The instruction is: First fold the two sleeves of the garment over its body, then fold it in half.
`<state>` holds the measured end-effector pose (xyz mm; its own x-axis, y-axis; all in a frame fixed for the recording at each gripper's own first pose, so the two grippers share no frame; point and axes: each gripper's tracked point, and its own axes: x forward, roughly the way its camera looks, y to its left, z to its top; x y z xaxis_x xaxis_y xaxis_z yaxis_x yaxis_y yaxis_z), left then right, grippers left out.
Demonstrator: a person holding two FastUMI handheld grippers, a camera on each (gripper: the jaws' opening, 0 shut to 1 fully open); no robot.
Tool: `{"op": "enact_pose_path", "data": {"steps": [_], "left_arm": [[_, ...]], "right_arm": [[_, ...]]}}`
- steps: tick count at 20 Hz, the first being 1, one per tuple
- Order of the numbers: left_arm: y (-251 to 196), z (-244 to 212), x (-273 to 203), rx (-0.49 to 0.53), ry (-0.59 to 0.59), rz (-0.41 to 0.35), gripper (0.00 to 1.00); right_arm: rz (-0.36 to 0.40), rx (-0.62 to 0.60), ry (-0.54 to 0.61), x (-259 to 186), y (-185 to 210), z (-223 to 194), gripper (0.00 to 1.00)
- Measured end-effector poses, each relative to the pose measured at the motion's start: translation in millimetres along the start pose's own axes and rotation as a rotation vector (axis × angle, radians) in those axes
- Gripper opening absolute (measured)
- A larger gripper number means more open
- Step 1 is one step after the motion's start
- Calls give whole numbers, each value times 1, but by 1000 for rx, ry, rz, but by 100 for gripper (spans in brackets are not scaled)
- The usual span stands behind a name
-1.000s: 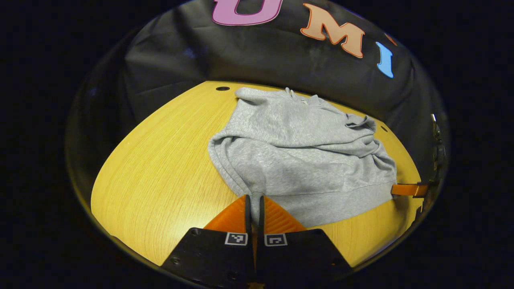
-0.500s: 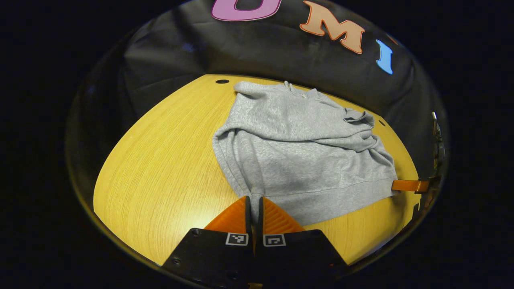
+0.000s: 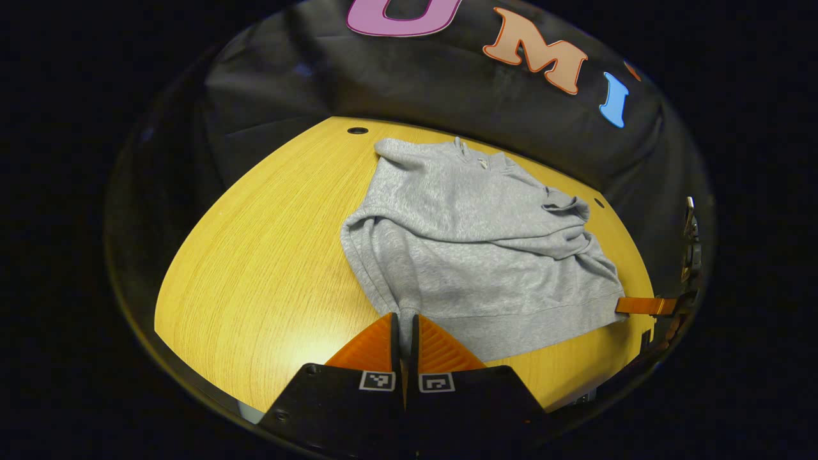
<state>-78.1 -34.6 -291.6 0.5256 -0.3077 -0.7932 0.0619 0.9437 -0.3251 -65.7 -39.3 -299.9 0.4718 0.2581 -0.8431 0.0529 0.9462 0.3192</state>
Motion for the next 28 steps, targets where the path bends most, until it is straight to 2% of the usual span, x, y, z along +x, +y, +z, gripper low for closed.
{"op": "enact_pose_path", "data": {"steps": [10, 19, 23, 28], "left_arm": [[-7, 62, -11, -34, -61, -29, 0], [-18, 116, -2, -75, -101, -75, 0], [-13, 140, 7, -96, -110, -83, 0], [-3, 161, 37, -189, -77, -93, 0]], "right_arm": [[149, 160, -58, -18, 34, 55, 4], [273, 303, -109, -16, 59, 108, 3], [293, 373, -144, -7, 59, 142, 3], [274, 459, -165, 18, 53, 174, 3]]}}
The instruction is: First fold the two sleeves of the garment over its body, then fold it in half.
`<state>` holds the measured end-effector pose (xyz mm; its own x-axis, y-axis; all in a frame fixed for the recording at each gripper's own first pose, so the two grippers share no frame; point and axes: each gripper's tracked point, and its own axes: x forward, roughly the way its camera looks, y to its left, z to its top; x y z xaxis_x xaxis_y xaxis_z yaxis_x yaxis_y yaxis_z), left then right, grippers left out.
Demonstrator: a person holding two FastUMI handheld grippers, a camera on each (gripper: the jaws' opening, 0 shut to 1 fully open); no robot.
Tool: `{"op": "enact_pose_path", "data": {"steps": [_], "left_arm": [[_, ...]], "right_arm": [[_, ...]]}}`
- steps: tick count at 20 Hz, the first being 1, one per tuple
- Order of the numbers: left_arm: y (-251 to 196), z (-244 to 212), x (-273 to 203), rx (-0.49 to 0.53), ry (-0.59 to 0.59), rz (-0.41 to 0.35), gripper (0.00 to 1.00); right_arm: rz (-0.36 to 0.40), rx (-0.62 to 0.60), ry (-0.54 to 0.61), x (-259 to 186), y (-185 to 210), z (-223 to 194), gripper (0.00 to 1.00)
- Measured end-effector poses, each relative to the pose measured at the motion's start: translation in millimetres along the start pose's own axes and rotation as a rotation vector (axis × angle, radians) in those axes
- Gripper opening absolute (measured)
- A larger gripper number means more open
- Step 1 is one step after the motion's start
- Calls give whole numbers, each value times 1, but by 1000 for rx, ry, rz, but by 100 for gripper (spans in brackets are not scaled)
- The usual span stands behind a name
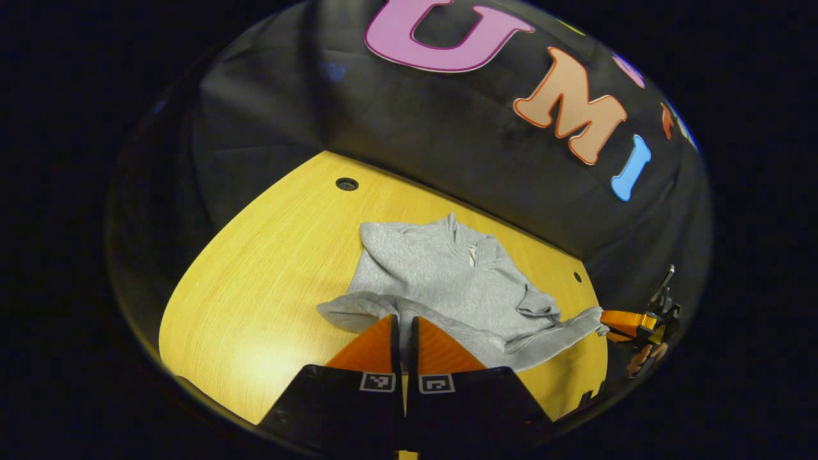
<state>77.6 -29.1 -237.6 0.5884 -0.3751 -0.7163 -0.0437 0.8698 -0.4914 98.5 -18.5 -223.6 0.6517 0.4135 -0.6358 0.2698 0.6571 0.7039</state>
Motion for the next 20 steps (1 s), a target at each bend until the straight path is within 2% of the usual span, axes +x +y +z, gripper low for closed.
{"op": "enact_pose_path", "data": {"steps": [2, 3, 4, 13, 14, 15, 16, 17, 18, 19, 20], "left_arm": [[5, 4, 18, -24, 20, 5, 0], [6, 5, 27, -28, 34, 8, 0], [7, 5, 36, -24, 46, 11, 0], [21, -5, 95, 1, 172, 58, 0], [23, -5, 98, 3, 176, 64, 0], [24, -3, 102, 3, 175, 71, 4], [27, 2, 103, 3, 169, 88, 8], [28, 7, 103, 10, 143, 97, 19], [27, 15, 103, 22, 114, 95, 34], [27, 24, 101, 44, 85, 95, 43], [28, 30, 98, 63, 60, 104, 58]], "right_arm": [[-18, 12, -11, 16, -1, 7, 3], [-34, 12, -17, 26, -4, 10, 0], [-51, 9, -21, 34, -6, 11, 3], [-166, 75, -39, 87, -32, 13, 4], [-152, 84, -44, 91, -29, 14, 7], [-141, 84, -57, 95, -24, 18, 14], [-119, 79, -76, 94, -17, 23, 10], [-102, 65, -106, 94, -8, 30, 32], [-106, 38, -139, 94, -6, 38, 55], [-117, 5, -169, 88, -6, 47, 78], [-118, -22, -195, 85, -2, 52, 100]]}}
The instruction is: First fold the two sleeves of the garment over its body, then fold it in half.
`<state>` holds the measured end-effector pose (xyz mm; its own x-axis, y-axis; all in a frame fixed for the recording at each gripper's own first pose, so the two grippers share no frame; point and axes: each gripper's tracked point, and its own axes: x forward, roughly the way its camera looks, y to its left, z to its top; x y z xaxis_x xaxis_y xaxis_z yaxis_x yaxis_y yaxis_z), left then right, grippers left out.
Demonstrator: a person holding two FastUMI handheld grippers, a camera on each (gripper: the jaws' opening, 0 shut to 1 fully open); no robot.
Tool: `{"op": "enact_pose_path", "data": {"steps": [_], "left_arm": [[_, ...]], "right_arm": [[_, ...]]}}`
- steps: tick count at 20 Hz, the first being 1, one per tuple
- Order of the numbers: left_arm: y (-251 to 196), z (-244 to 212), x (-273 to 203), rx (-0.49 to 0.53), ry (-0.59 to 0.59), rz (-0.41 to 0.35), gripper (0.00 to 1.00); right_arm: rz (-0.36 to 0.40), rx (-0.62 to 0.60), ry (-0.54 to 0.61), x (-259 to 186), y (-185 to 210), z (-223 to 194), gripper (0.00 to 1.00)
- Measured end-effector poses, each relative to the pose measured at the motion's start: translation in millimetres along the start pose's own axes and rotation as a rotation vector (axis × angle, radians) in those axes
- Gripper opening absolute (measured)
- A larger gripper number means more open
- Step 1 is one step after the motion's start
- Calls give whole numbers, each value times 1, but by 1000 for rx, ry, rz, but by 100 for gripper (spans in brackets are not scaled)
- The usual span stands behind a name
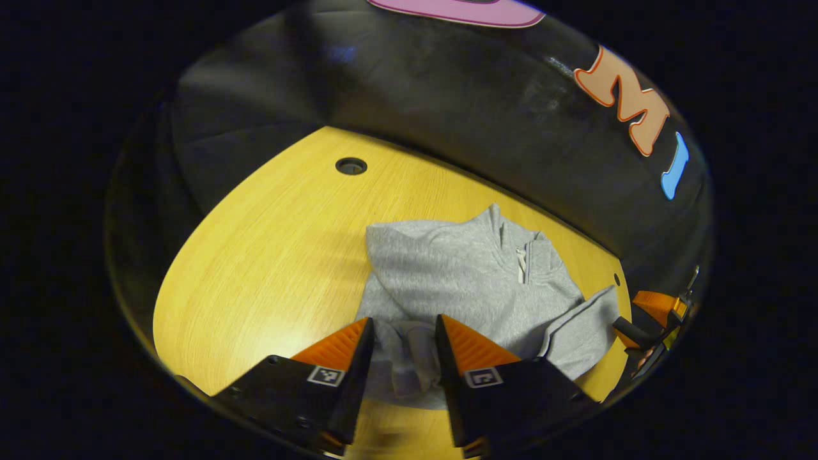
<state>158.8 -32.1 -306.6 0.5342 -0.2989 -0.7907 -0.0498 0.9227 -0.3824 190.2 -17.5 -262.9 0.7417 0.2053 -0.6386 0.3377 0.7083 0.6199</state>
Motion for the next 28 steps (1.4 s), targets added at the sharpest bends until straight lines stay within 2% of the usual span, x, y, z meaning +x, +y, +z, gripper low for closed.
{"op": "enact_pose_path", "data": {"steps": [1, 2, 3, 7, 10, 14, 17, 21, 28], "left_arm": [[2, 9, -3, 20, -31, 13, 73], [4, 18, -8, 40, -72, 30, 89], [4, 29, -15, 52, -116, 41, 96], [-1, 69, -55, 109, -308, 66, 96], [-9, 90, -100, 204, -452, 105, 96], [-29, 97, -154, 334, -592, 127, 95], [-44, 86, -179, 379, -629, 117, 95], [-53, 71, -207, 353, -666, 120, 94], [-57, 64, -215, 353, -671, 118, 94]], "right_arm": [[4, -18, -21, -6, 5, 7, 93], [8, -38, -42, -12, 8, 12, 98], [8, -66, -69, -17, 10, 16, 98], [8, -254, -209, -53, 23, 34, 98], [7, -413, -333, -87, 39, 42, 98], [14, -548, -459, -133, 54, 43, 98], [16, -635, -562, -163, 64, 41, 98], [12, -761, -639, -184, 68, 26, 95], [27, -760, -650, -183, 74, 19, 98]]}}
